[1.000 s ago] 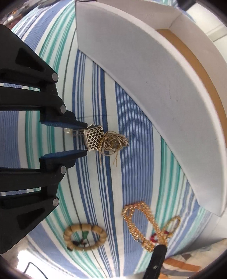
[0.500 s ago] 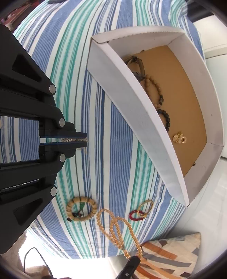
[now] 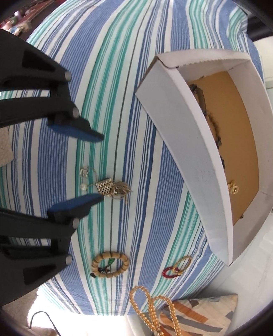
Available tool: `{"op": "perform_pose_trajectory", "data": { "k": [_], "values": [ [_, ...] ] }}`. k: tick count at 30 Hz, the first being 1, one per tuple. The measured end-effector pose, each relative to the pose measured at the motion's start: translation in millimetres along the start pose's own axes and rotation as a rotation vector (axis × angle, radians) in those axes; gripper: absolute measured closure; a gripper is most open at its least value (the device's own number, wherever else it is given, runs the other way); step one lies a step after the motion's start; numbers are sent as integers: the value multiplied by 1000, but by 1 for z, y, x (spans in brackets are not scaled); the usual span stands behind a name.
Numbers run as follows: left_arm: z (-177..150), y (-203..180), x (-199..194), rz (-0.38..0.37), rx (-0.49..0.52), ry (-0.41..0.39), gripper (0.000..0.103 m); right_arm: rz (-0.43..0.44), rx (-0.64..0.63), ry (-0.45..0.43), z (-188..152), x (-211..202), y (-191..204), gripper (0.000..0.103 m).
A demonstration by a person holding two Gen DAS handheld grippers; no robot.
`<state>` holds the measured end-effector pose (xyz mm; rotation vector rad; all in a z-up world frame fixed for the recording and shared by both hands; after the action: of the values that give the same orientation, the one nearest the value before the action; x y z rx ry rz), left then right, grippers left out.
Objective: Organize jewelry
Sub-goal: 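Lift both held items up off the bed toward the box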
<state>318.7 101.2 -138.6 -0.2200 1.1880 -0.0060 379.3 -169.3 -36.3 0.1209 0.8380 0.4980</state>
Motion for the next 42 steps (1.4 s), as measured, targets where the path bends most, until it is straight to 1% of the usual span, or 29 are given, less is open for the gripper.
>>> {"op": "perform_pose_trajectory", "data": {
  "k": [2,6,11,14,16,18,20,21,24,27,31,32,33,34,36,37,38,39,42],
  "values": [
    [-2,5,1,-4,-10,7,47,7,-5,-6,2,-3,3,95],
    [-7,14,4,-3,-32,19,41,22,-7,-16,4,-9,7,95],
    [-12,23,8,-5,-47,30,41,29,-9,-29,6,-14,12,95],
    [-14,31,9,-41,-68,19,38,30,-8,-41,9,-19,14,95],
    [-15,32,10,-75,-77,14,34,34,-9,-47,10,-22,15,95],
    [-15,25,14,-97,-62,21,33,38,-12,-52,11,-24,18,95],
    [-14,11,19,-108,-19,30,33,43,-14,-55,10,-25,20,95],
    [-13,3,21,-106,9,32,32,46,-14,-53,9,-24,20,95],
    [-10,-21,37,-52,95,42,31,55,-3,-45,6,-21,20,95],
    [-4,-34,60,-6,118,71,31,60,-3,-41,3,-20,21,95],
    [3,-47,78,50,157,71,32,67,-6,-34,0,-19,24,95],
    [4,-49,81,58,169,71,34,69,-5,-32,-1,-19,25,95],
    [4,-51,85,70,182,76,42,70,-4,-30,-3,-19,25,95],
    [2,-53,88,85,197,92,52,71,-4,-27,-4,-18,26,95],
    [-1,-53,87,95,205,98,53,73,-4,-24,-5,-19,27,95],
    [-3,-51,87,93,200,109,65,74,-4,-26,-5,-19,27,95],
    [-5,-48,85,87,190,108,72,74,-4,-30,-5,-21,28,95],
    [-6,-45,83,81,178,102,75,74,-4,-35,-5,-22,28,95],
    [-5,-35,79,39,110,101,76,79,1,-40,-4,-23,28,95]
  ]
}}
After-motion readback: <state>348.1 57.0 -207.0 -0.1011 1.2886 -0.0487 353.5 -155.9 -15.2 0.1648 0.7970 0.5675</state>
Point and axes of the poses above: each gripper's, at about its wrist camera, not at the fingertips, and x roughly the way its jaws point, y to its left, z to its top, the point moved 1 cm from there along x, roughly the way its jaws point, and after that the axes turned 3 degrees about -z, right-handed, at the moved point
